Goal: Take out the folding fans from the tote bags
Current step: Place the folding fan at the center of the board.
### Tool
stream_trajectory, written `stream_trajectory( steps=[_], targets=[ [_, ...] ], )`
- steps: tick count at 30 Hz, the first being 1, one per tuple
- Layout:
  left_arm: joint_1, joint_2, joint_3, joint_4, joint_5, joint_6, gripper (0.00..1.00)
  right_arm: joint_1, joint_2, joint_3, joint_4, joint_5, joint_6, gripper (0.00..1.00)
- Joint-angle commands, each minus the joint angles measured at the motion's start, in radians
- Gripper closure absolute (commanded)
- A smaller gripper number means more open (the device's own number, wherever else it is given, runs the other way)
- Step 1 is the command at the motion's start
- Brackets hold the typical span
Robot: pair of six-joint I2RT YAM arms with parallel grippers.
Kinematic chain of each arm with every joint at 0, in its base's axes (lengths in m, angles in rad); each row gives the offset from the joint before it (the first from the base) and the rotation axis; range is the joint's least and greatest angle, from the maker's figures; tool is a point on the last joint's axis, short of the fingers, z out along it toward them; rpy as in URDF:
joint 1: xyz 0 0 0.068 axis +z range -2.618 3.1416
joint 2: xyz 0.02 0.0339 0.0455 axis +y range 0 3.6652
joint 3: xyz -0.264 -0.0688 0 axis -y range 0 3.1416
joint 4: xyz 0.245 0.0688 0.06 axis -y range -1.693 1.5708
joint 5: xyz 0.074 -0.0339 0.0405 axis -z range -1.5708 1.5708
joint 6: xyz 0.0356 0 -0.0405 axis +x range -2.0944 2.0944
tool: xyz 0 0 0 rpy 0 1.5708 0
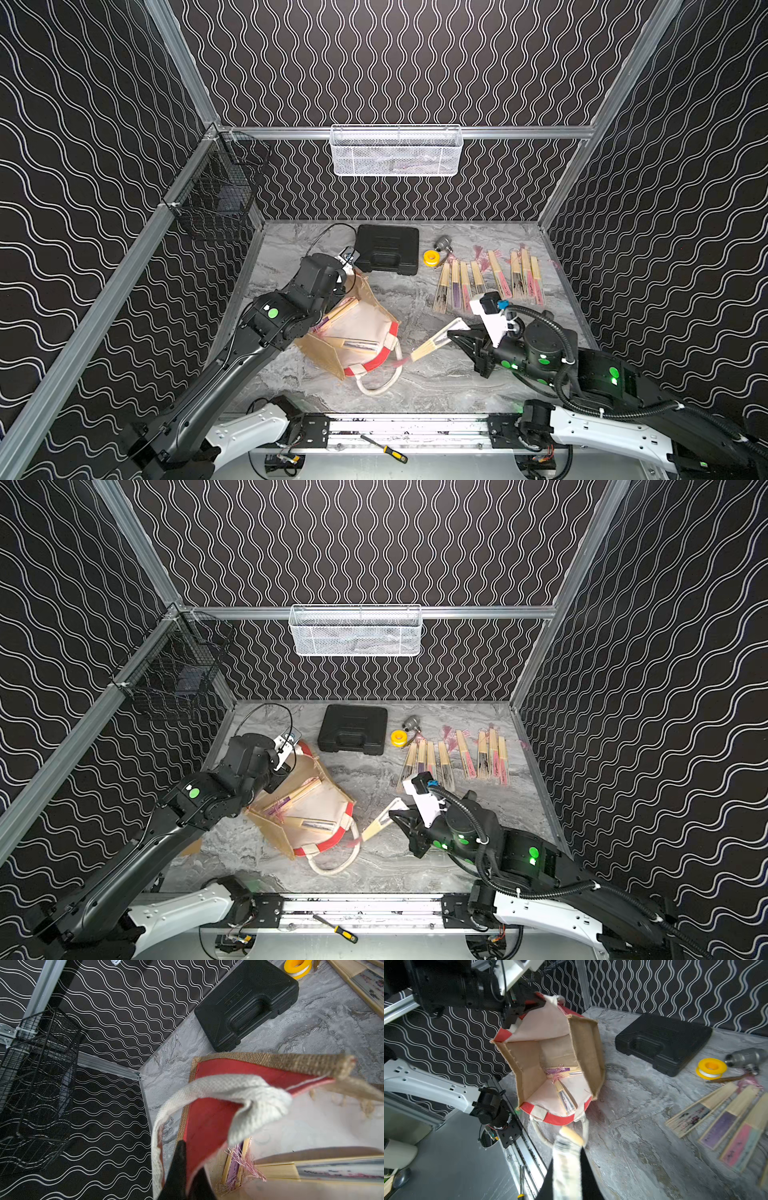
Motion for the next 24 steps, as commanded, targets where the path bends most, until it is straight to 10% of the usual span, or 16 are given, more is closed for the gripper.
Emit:
stream_trajectory(
  steps=[1,13,24],
  targets=[
    [0.001,-0.012,-0.011,0.061,0.016,-0.012,1.0,0.001,-0.012,0.037,-0.057,0.1,-0.011,0.97],
    [0.001,-0.026,-0.034,0.065,0.039,-0.013,1.0,0.02,0.092,-0.056,0.073,0.315,-0.555,0.97],
    [0.003,-0.05,-0.043,0.078,0.078,-0.014,1.0,0.032,0.111,-0.322,0.218,0.154,-1.022,0.95]
  ],
)
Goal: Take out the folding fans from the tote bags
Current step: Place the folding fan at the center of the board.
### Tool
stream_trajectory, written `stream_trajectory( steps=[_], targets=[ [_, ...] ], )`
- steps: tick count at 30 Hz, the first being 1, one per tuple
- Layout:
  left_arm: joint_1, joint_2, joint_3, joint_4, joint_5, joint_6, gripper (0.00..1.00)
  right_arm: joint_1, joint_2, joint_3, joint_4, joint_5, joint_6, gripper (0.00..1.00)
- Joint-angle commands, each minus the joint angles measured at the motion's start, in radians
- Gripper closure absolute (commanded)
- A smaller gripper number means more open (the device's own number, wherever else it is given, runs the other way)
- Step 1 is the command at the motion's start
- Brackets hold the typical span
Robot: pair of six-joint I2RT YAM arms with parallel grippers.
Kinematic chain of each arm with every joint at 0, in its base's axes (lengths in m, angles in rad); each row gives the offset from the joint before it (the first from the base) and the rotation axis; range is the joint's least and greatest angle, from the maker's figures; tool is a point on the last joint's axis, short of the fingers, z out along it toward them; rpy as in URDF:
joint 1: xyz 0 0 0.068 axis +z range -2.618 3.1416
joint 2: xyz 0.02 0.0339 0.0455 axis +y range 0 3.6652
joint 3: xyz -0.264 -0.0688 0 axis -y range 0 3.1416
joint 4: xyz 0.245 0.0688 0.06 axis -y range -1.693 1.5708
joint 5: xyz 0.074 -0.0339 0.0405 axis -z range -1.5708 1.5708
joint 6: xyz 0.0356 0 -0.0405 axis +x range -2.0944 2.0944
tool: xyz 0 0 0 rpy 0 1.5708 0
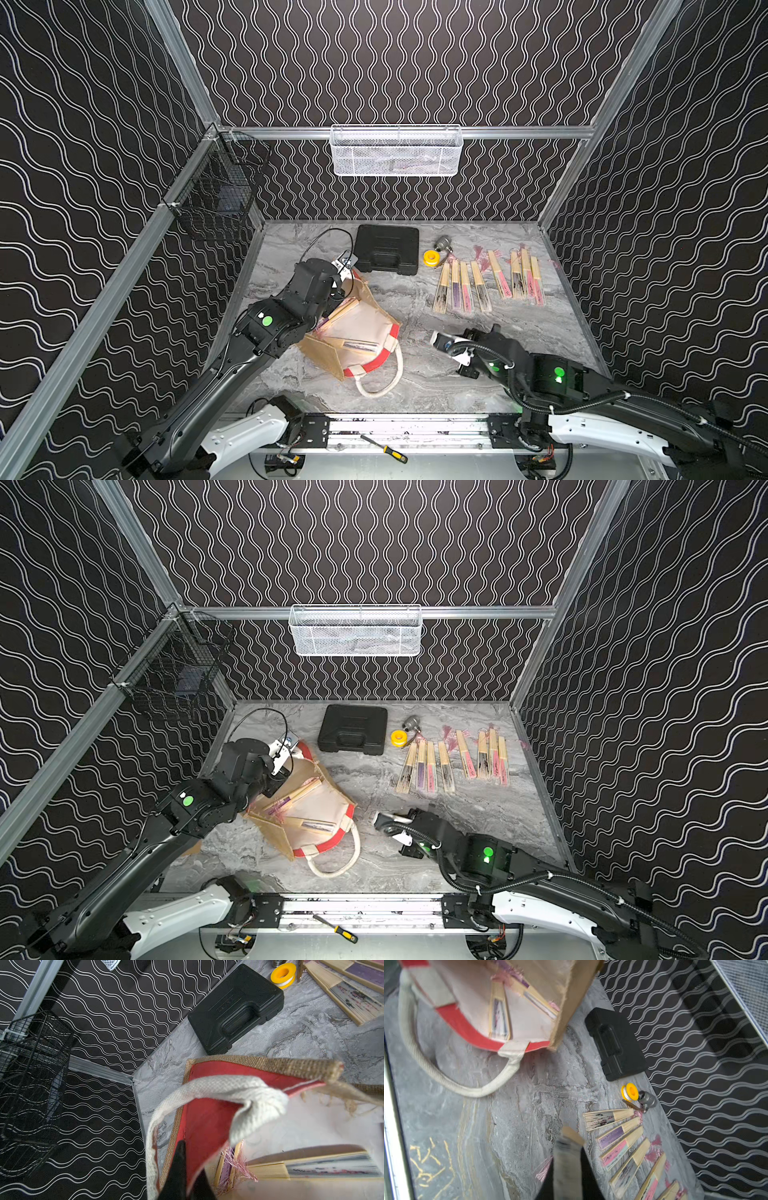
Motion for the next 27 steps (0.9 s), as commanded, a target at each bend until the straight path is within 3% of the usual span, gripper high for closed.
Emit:
stream_trajectory(
  steps=[1,7,14,27],
  targets=[
    [0.002,-0.007,-0.008,0.057,0.027,-0.014,1.0,0.013,-0.001,-0.077,0.11,-0.059,-0.23,0.96],
    [0.003,-0.041,-0.04,0.081,0.039,-0.011,1.0,0.032,-0.08,-0.252,0.291,-0.073,-0.455,0.94],
    [0.002,-0.034,-0.042,0.081,0.052,-0.011,1.0,0.06,-0.059,-0.39,0.41,-0.053,-0.608,0.93],
    [0.002,-0.041,-0.058,0.087,0.06,-0.014,1.0,0.103,-0.055,-0.433,0.365,-0.063,-0.626,0.94]
  ],
)
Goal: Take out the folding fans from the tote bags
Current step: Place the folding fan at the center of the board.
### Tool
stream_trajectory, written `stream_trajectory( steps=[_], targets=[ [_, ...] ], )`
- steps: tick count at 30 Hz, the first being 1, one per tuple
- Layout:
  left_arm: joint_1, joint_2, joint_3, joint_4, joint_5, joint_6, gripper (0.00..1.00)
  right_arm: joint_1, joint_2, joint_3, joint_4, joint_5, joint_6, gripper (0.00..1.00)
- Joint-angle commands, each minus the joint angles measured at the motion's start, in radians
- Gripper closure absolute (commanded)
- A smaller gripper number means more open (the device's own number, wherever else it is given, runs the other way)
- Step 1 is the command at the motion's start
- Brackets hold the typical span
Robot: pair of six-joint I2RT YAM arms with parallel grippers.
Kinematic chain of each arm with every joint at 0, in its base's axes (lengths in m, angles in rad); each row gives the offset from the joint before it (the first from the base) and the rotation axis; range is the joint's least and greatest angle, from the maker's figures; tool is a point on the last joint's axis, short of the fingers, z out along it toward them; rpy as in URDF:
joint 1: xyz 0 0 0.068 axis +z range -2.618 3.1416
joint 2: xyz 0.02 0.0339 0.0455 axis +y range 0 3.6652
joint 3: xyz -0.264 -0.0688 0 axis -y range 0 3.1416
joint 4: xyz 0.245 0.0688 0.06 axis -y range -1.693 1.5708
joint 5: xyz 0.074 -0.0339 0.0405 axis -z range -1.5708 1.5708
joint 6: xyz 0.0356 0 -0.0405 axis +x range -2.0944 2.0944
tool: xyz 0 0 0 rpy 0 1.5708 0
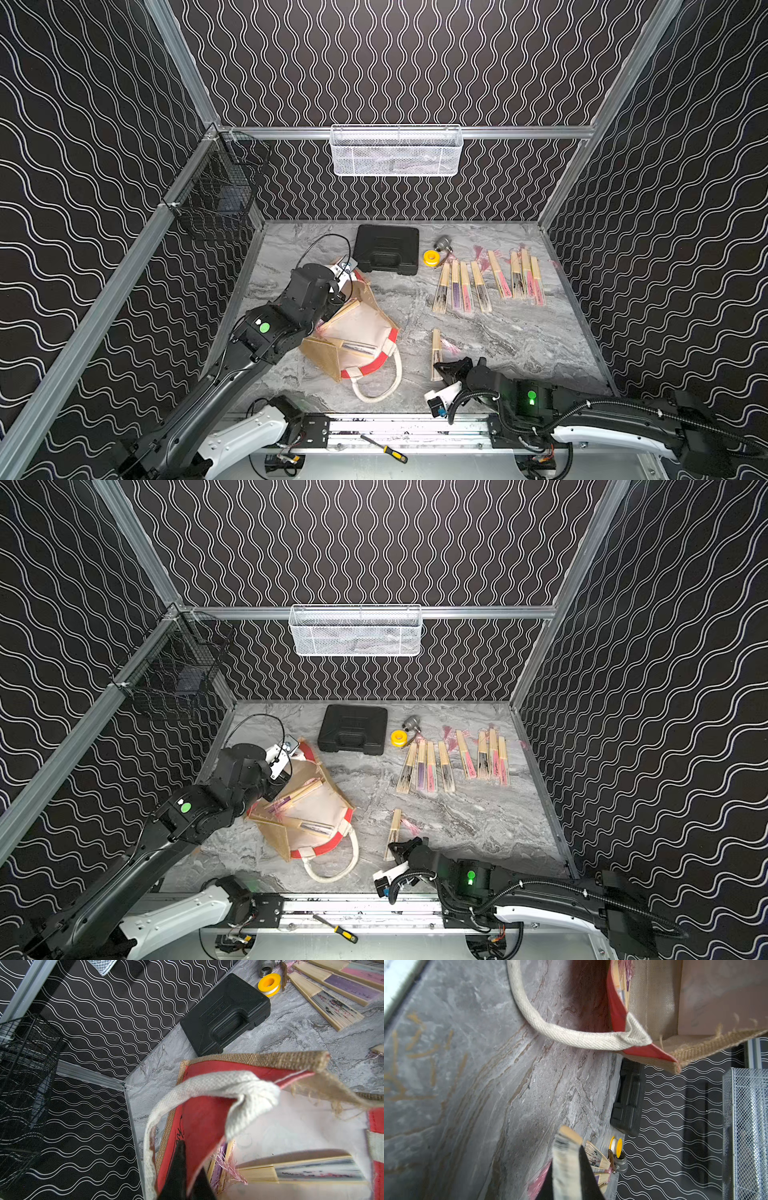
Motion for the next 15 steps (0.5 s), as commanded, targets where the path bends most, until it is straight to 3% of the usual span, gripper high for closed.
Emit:
stream_trajectory(
  steps=[1,15],
  targets=[
    [0.002,0.001,-0.003,0.045,0.011,-0.012,1.0,0.003,-0.018,-0.007,-0.046,-0.032,0.019,0.94],
    [0.005,0.013,-0.004,0.039,0.025,-0.02,1.0,0.069,0.012,-0.033,-0.171,-0.091,0.045,0.92]
  ],
)
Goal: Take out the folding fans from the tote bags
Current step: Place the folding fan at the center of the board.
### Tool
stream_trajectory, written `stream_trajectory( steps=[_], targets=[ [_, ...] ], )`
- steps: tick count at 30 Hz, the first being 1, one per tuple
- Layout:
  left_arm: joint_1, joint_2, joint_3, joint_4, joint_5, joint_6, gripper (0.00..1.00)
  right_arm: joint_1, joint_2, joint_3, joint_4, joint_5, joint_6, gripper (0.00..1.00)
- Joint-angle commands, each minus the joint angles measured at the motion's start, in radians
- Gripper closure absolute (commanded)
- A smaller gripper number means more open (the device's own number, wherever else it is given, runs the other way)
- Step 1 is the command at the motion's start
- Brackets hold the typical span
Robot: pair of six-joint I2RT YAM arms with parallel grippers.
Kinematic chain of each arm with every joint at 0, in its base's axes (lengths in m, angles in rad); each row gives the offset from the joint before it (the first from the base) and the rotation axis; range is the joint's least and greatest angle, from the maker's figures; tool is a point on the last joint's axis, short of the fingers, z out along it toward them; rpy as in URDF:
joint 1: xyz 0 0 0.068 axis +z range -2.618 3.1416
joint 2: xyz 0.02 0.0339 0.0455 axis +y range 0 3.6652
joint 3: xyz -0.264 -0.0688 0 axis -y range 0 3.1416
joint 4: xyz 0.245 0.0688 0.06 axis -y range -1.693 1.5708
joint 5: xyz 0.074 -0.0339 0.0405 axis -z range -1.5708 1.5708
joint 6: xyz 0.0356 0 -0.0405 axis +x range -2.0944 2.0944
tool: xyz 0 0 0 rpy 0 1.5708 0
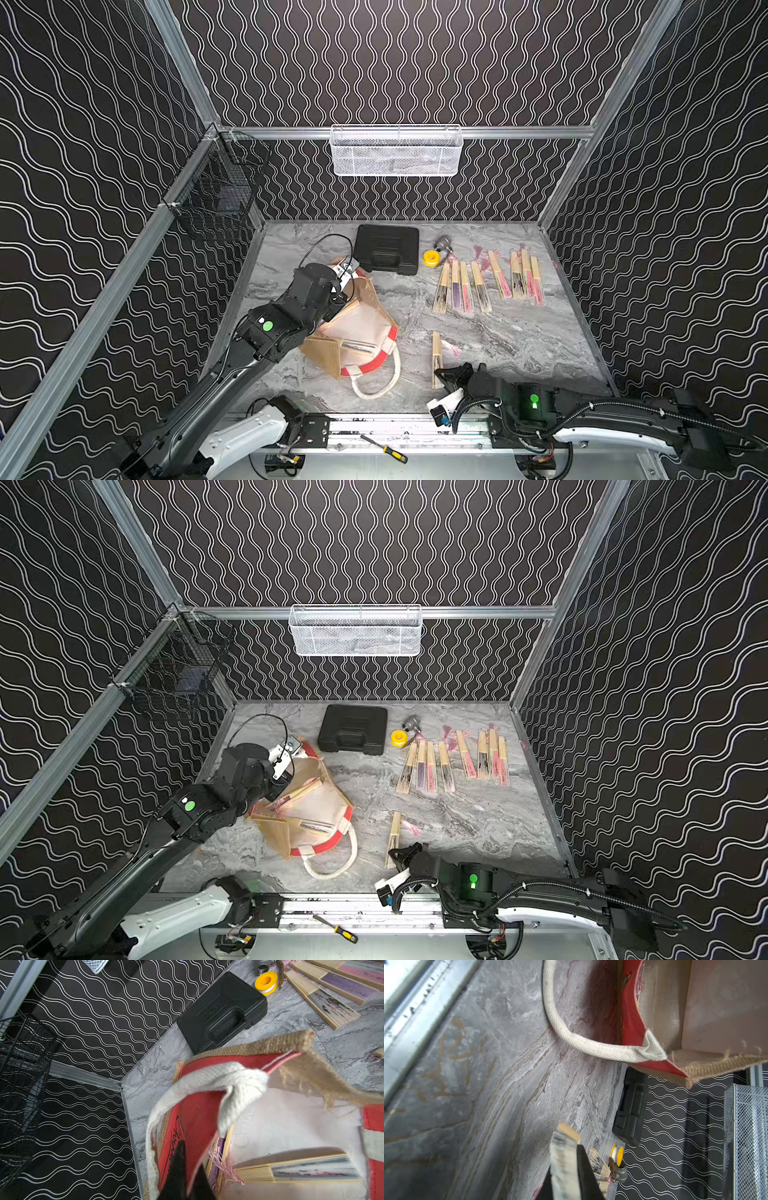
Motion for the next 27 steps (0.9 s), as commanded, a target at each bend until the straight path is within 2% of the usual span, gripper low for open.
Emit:
stream_trajectory(
  steps=[1,9,11,14,17,19,23,27],
  targets=[
    [0.005,0.001,0.003,0.033,0.014,-0.02,1.0,0.011,0.034,-0.015,-0.116,-0.092,0.059,0.92],
    [0.008,0.001,0.003,0.031,0.045,-0.027,1.0,0.011,0.126,-0.022,-0.076,-0.068,0.057,0.84],
    [0.007,0.001,0.004,0.031,0.047,-0.027,1.0,0.011,0.141,-0.022,-0.09,-0.069,0.054,0.76],
    [0.008,-0.008,0.0,0.033,0.053,-0.029,1.0,0.011,0.154,-0.021,-0.1,-0.072,0.06,0.56],
    [0.007,-0.016,-0.004,0.039,0.052,-0.025,1.0,0.012,0.162,-0.011,-0.109,-0.073,0.062,0.48],
    [0.007,-0.017,-0.005,0.039,0.051,-0.026,1.0,0.011,0.166,0.001,-0.112,-0.073,0.061,0.38],
    [0.009,-0.01,-0.003,0.038,0.052,-0.027,1.0,0.011,0.177,0.054,-0.16,-0.068,0.06,0.28],
    [0.009,-0.008,-0.004,0.037,0.051,-0.027,1.0,0.011,0.155,0.144,-0.328,-0.095,0.065,0.24]
  ],
)
